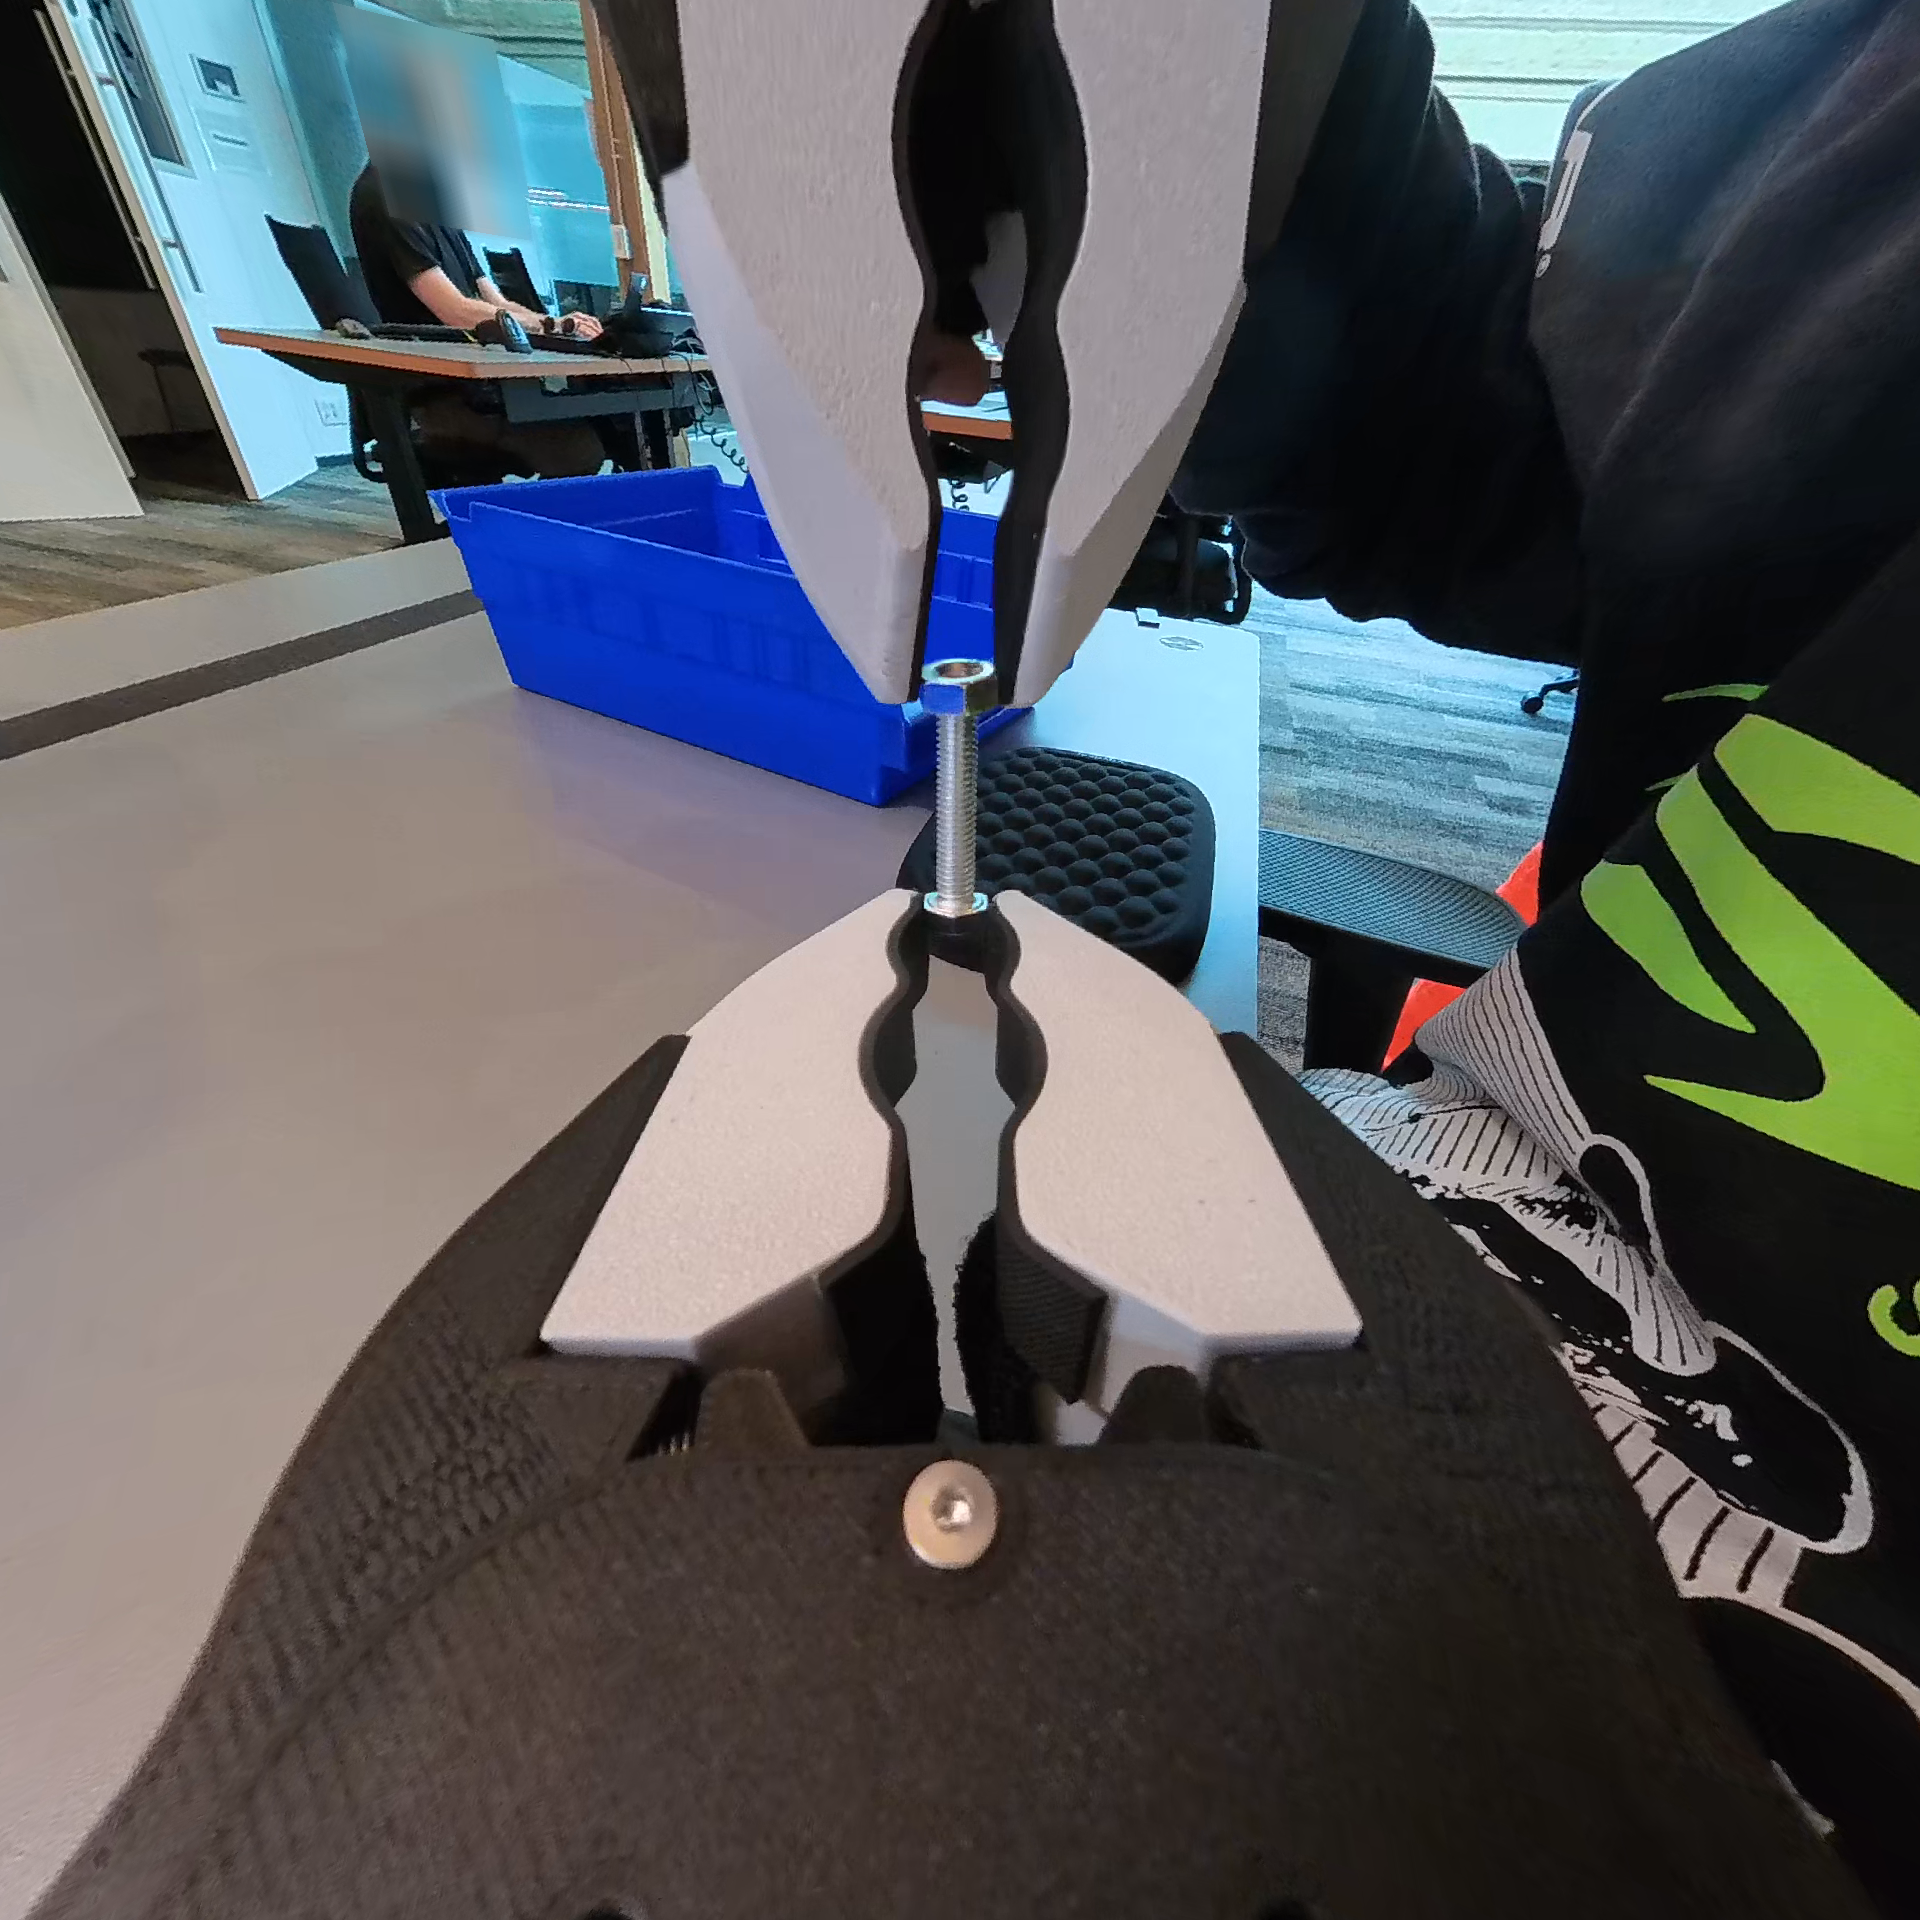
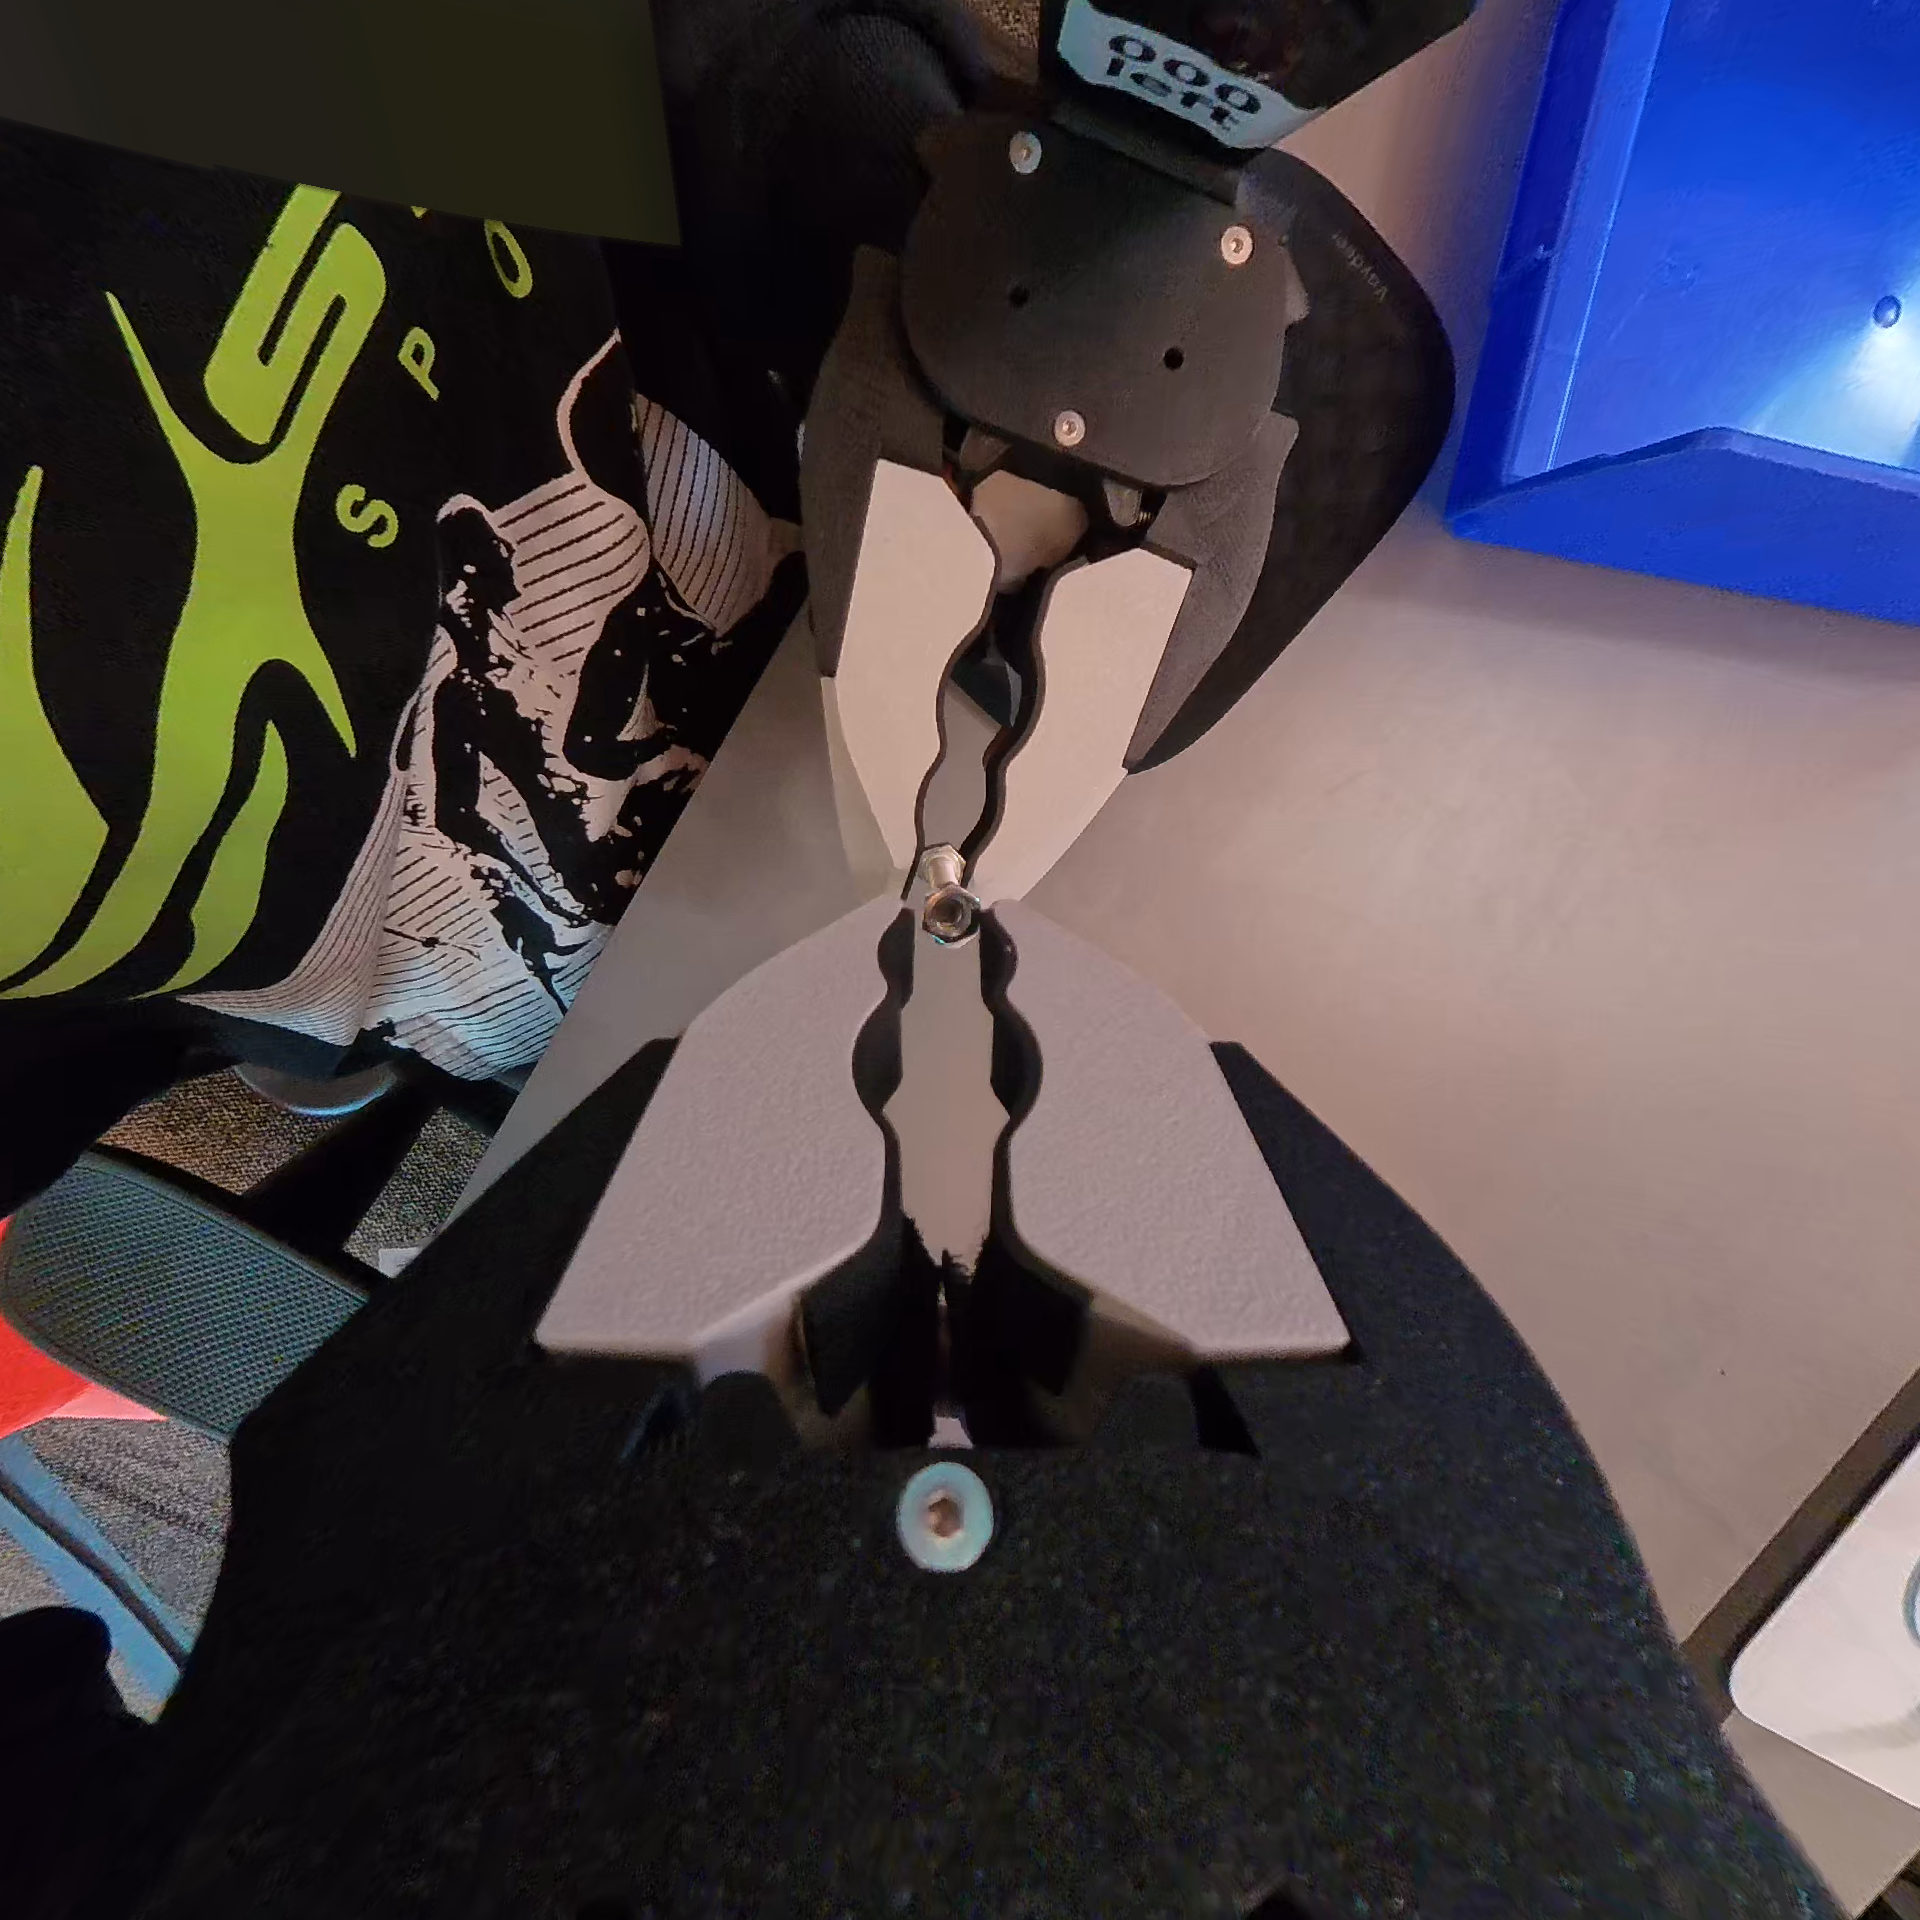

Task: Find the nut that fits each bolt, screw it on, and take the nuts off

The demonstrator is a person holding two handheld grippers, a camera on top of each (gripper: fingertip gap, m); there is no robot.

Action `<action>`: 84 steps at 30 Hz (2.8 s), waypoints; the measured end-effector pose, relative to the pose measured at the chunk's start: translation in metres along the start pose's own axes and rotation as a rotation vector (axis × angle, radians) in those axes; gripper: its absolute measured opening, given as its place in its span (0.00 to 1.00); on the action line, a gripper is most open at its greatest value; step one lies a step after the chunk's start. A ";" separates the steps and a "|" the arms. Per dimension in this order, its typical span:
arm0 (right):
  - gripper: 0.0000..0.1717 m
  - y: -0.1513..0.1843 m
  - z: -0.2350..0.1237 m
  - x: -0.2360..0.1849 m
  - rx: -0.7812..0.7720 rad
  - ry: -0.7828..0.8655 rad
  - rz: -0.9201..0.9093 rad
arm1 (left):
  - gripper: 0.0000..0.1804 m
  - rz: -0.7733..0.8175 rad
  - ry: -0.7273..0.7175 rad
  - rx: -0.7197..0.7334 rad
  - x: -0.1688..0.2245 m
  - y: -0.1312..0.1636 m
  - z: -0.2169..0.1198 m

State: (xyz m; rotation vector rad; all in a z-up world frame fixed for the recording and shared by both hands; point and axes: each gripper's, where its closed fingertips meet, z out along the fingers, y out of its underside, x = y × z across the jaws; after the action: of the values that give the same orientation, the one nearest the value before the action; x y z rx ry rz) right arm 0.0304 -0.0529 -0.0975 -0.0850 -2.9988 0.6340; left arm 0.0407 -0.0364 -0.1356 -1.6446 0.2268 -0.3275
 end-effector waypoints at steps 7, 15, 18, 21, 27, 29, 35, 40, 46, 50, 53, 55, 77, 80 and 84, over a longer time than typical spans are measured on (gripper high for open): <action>0.09 -0.002 -0.001 0.000 0.026 0.003 0.007 | 0.05 0.004 -0.004 0.003 -0.001 0.000 0.000; 0.22 -0.010 -0.005 0.009 0.297 0.099 0.139 | 0.05 0.016 -0.049 0.024 -0.006 -0.004 -0.002; 0.28 -0.019 -0.012 0.018 0.576 0.187 0.225 | 0.06 0.030 -0.100 0.036 -0.013 -0.007 -0.005; 0.32 -0.023 -0.014 0.021 0.836 0.288 0.291 | 0.06 0.029 -0.139 0.047 -0.019 -0.008 -0.007; 0.33 -0.027 -0.004 0.020 1.049 0.368 0.367 | 0.06 0.029 -0.162 0.036 -0.022 -0.006 -0.006; 0.32 -0.029 -0.002 0.018 1.075 0.353 0.377 | 0.06 0.027 -0.166 0.034 -0.022 -0.006 -0.006; 0.30 -0.028 -0.002 0.017 1.092 0.338 0.383 | 0.06 0.016 -0.169 0.036 -0.024 -0.006 -0.007; 0.29 -0.026 -0.001 0.017 1.090 0.336 0.384 | 0.06 0.007 -0.170 0.043 -0.025 -0.006 -0.008; 0.28 -0.024 -0.003 0.017 1.086 0.345 0.384 | 0.06 -0.003 -0.175 0.050 -0.026 -0.007 -0.009; 0.28 -0.023 -0.003 0.017 1.075 0.353 0.388 | 0.06 -0.006 -0.172 0.051 -0.026 -0.007 -0.009; 0.28 -0.021 0.000 0.020 1.073 0.381 0.390 | 0.06 -0.030 -0.205 0.056 -0.032 -0.007 -0.010; 0.28 -0.008 -0.002 0.029 1.076 0.464 0.413 | 0.05 -0.050 -0.222 0.082 -0.036 -0.009 -0.013; 0.17 0.227 -0.067 0.020 0.843 1.341 1.031 | 0.05 -0.013 -0.209 0.112 -0.036 -0.013 -0.019; 0.18 0.243 -0.077 0.005 0.851 1.370 1.074 | 0.05 -0.012 -0.204 0.111 -0.036 -0.013 -0.019; 0.21 0.268 -0.088 -0.018 0.829 1.407 1.159 | 0.05 -0.007 -0.201 0.101 -0.035 -0.011 -0.017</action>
State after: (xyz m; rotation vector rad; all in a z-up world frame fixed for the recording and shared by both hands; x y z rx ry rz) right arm 0.0656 0.2256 -0.1274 -1.4474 -1.0108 1.0944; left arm 0.0014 -0.0398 -0.1257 -1.5665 0.0521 -0.1743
